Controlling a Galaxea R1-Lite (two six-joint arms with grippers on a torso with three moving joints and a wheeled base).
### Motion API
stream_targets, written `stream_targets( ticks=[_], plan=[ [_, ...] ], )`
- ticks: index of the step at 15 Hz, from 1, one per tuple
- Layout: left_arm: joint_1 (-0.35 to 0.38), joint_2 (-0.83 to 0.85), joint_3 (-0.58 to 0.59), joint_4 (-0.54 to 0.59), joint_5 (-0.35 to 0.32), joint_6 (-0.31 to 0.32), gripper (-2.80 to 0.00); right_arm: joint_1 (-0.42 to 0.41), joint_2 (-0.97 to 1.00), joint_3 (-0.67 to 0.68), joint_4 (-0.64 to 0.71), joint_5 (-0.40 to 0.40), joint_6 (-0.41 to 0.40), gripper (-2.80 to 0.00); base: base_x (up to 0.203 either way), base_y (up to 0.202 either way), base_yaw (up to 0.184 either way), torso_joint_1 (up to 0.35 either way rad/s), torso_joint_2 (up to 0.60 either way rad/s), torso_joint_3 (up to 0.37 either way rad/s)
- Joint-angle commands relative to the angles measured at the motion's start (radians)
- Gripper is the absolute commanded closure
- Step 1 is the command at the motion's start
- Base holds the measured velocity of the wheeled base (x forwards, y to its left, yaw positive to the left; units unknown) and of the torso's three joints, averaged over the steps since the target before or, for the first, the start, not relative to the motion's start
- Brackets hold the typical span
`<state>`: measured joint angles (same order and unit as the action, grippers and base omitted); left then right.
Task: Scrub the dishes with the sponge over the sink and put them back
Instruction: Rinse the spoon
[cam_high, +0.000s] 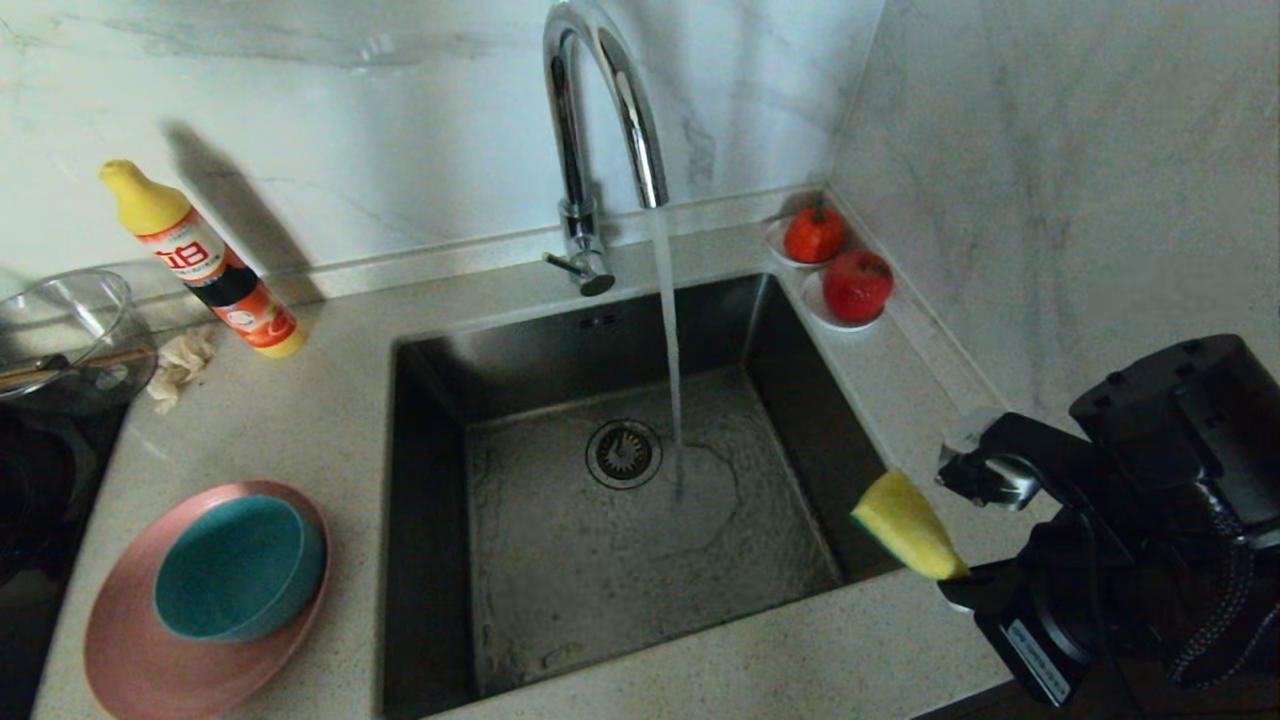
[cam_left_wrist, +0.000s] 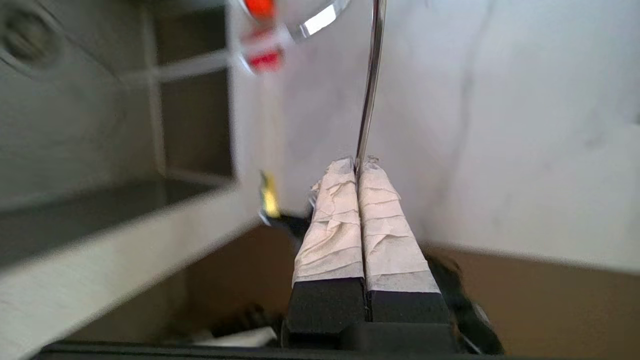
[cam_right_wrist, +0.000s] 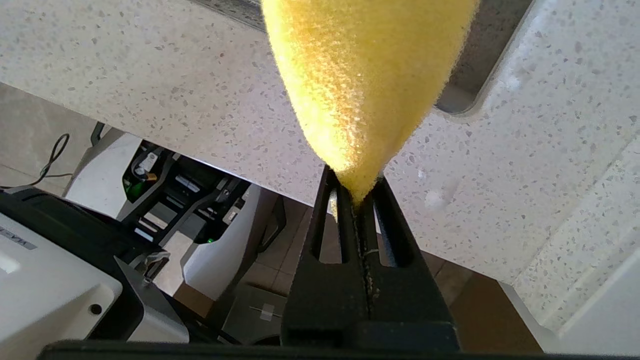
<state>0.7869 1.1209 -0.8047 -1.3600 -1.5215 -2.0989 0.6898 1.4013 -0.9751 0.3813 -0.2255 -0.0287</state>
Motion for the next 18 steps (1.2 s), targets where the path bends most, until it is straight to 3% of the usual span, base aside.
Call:
stream_targets(
  ticks=[1,4,7,11,14,18],
  plan=[
    [-0.106,0.109,-0.004,-0.014,-0.009,-0.011,0.00,0.001,0.004,-0.001,0.002,0.000,0.000,0.00,0.000,0.000,0.000,0.000,0.00,0.000],
    [-0.224,0.224,-0.008,-0.061,-0.009,-0.013,0.00,0.001,0.016,-0.001,0.001,0.002,0.000,0.00,0.000,0.000,0.000,0.000,0.00,0.000],
    [-0.290,0.288,-0.023,-0.137,-0.009,-0.013,0.00,0.001,0.035,0.001,-0.026,0.002,0.000,0.00,0.000,0.000,0.000,0.000,0.00,0.000],
    [-0.302,0.258,-0.021,-0.164,-0.009,-0.017,0.00,0.001,0.041,0.004,-0.041,0.002,0.000,0.00,0.000,0.000,0.000,0.000,0.00,0.000],
    [-0.233,0.196,-0.002,-0.163,-0.009,-0.018,0.00,0.001,0.033,0.007,-0.041,0.002,0.002,0.00,0.000,0.000,0.000,0.000,0.00,0.000],
    [-0.068,0.185,-0.134,-0.167,-0.009,-0.018,0.00,0.001,0.022,0.012,-0.041,0.000,0.003,0.00,0.000,0.000,0.000,0.000,0.00,0.000]
  ],
)
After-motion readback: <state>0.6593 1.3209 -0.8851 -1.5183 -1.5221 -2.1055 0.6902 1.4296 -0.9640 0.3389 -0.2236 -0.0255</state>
